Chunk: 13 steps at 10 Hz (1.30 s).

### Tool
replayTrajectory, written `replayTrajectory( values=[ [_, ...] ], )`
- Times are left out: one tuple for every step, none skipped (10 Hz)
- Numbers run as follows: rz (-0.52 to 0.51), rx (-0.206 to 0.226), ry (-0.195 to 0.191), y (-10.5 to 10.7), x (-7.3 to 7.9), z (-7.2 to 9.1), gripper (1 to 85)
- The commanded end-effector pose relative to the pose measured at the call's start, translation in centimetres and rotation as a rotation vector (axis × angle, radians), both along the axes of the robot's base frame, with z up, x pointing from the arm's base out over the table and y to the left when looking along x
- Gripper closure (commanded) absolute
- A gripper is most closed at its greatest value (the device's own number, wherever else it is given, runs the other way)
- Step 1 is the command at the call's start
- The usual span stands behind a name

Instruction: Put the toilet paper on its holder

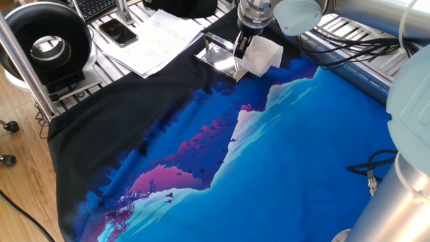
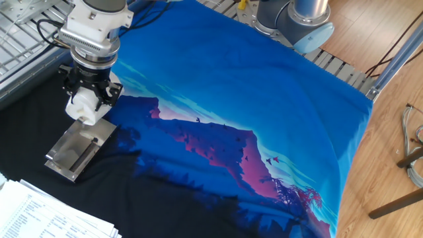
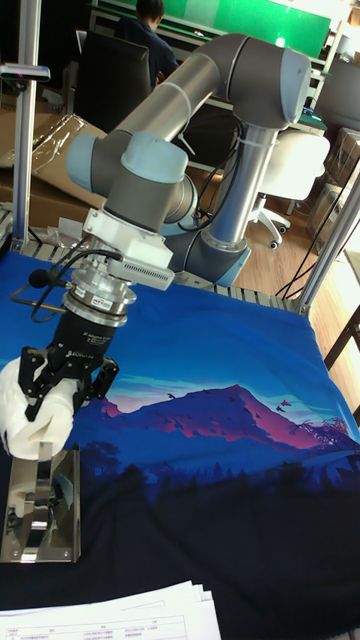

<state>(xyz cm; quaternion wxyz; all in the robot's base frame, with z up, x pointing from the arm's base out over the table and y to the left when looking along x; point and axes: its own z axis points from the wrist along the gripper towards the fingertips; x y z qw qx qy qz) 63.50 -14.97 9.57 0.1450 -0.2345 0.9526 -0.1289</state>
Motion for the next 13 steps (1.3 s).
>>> replayTrajectory(
  values=[
    [-0.023, 0.110, 0.046, 2.5, -0.8, -0.5, 50.0],
    [-0.018, 0.100, 0.045, 2.3, -0.7, -0.5, 50.0],
    [-0.013, 0.088, 0.038, 2.0, -0.5, -0.4, 50.0],
    [-0.002, 0.062, 0.029, 1.5, -0.1, -0.2, 50.0],
    [0.012, 0.033, 0.022, 0.9, 0.1, 0.0, 50.0],
    [0.014, 0.031, 0.019, 0.9, 0.2, 0.0, 50.0],
    [0.021, 0.018, 0.016, 0.6, 0.3, 0.1, 50.3],
    [0.021, 0.018, 0.014, 0.6, 0.4, 0.2, 50.7],
    [0.021, 0.015, 0.014, 0.5, 0.4, 0.2, 50.7],
    [0.025, 0.007, 0.009, 0.4, 0.5, 0.2, 51.0],
    [0.027, 0.002, 0.005, 0.3, 0.7, 0.3, 51.0],
    [0.031, -0.002, 0.002, 0.3, 0.8, 0.4, 51.0],
    [0.033, -0.003, -0.001, 0.3, 1.0, 0.5, 51.0]
  ],
)
